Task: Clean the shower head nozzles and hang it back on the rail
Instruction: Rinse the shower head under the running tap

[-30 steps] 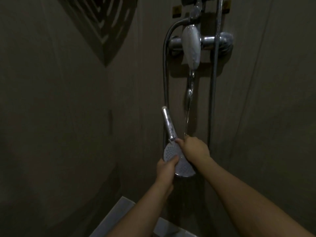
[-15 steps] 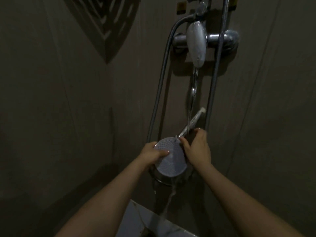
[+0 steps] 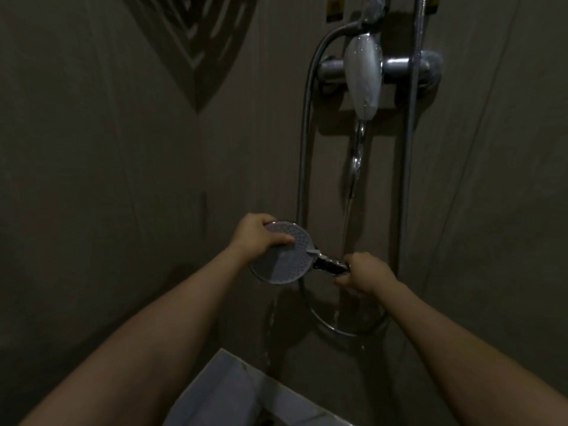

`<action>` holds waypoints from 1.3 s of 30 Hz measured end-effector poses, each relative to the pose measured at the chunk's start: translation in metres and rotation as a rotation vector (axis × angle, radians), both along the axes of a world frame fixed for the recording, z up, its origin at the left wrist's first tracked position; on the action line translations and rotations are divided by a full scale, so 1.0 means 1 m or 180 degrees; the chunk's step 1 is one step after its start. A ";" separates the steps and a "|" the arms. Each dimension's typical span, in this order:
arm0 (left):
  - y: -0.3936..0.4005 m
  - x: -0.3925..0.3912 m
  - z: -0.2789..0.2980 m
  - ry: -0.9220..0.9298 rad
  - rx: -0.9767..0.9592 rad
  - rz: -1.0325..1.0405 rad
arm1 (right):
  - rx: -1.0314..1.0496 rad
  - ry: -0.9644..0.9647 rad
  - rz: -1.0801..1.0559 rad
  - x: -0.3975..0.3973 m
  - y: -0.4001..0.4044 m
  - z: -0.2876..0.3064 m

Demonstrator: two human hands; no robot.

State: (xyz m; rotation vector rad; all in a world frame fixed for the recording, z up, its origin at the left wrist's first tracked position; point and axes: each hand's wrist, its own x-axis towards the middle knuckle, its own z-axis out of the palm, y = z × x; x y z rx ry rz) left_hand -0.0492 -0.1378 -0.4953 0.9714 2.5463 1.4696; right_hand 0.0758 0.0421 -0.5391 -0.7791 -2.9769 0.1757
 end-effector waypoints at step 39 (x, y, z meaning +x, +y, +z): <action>0.082 0.093 -0.051 0.1588 -0.0914 0.0536 | -0.0232 0.1010 -0.0902 0.080 -0.020 -0.050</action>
